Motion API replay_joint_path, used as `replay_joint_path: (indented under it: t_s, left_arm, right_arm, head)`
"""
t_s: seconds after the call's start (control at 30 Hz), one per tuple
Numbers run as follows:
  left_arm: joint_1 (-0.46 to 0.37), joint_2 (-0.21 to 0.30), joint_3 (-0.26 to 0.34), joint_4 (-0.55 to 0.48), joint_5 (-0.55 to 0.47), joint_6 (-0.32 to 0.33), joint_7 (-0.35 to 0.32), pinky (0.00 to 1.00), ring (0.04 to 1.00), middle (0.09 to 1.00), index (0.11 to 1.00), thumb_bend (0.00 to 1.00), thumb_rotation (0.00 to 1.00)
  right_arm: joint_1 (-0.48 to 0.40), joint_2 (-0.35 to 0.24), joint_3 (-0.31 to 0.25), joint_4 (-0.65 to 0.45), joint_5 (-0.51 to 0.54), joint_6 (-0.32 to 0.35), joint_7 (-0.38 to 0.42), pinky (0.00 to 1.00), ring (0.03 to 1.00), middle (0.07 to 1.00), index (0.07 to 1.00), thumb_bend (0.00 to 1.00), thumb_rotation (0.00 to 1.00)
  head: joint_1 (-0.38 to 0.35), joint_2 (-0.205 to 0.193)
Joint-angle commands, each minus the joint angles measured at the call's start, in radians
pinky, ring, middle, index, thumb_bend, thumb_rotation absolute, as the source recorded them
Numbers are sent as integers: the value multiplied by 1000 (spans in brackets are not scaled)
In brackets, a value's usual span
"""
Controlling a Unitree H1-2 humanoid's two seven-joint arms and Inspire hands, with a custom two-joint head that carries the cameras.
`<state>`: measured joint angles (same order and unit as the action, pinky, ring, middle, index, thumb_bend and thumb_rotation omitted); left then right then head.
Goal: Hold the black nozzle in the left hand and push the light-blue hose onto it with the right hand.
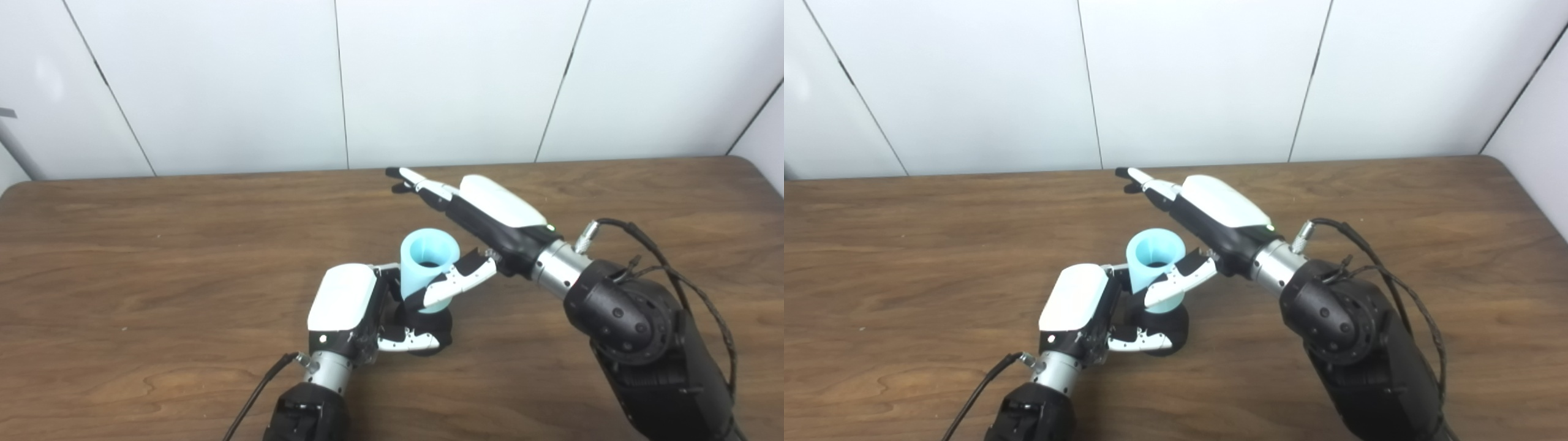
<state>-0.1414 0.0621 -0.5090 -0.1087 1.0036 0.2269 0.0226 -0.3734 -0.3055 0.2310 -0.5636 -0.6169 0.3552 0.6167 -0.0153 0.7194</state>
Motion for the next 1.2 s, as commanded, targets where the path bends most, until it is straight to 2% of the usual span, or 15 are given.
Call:
replay_joint_path:
  t_s: [0.0, 0.13, 0.23, 0.33, 0.47, 0.53, 0.67, 0.77, 0.93, 1.17]
  left_arm:
    - [14, 8, -4, 15, 10, 17, -41, 666, 618, 525, 467, 521, 0]
    - [10, 12, -1, 13, 11, 16, -46, 666, 613, 527, 465, 521, 0]
    - [9, 15, 1, 13, 13, 17, -48, 665, 614, 527, 464, 521, 0]
    - [9, 14, 3, 10, 16, 21, -55, 666, 614, 526, 465, 521, 0]
    - [7, 13, 7, 11, 15, 20, -57, 660, 608, 521, 468, 521, 0]
    - [6, 13, 8, 11, 17, 22, -61, 659, 607, 520, 469, 522, 0]
    - [4, 11, 11, 12, 19, 29, -68, 675, 618, 519, 471, 522, 0]
    - [4, 9, 13, 10, 20, 33, -74, 679, 621, 523, 469, 521, 0]
    - [5, 12, 13, 7, 28, 39, -82, 679, 618, 520, 472, 522, 0]
    - [5, 9, 15, 10, 25, 36, -74, 675, 612, 527, 464, 520, 0]
  right_arm:
    - [-14, -19, -28, -50, 16, -22, -33, 870, 929, 906, 977, 1000, 498]
    - [13, -47, -53, -108, 14, -29, -30, 909, 940, 930, 986, 1000, 499]
    - [30, -69, -57, -146, -11, -45, -36, 904, 948, 942, 980, 1000, 566]
    - [51, -81, -62, -165, -24, -92, -67, 907, 954, 944, 976, 929, 679]
    - [80, -86, -53, -185, -60, -174, -90, 935, 976, 952, 956, 815, 932]
    - [92, -87, -47, -193, -76, -209, -88, 955, 988, 961, 946, 781, 986]
    - [113, -90, -25, -197, -148, -297, -86, 978, 1000, 980, 945, 683, 1000]
    - [123, -81, -23, -194, -180, -336, -81, 998, 1000, 986, 938, 659, 1000]
    - [136, -66, -30, -199, -202, -359, -69, 1000, 1000, 991, 946, 640, 1000]
    - [160, -74, -37, -218, -196, -356, -41, 998, 1000, 993, 946, 653, 1000]
  head:
    - [-1, 1]
    - [0, 1]
    - [0, 0]
    - [0, -1]
    - [0, -1]
    - [-1, -1]
    - [0, -2]
    - [2, 0]
    - [3, 2]
    - [0, 7]
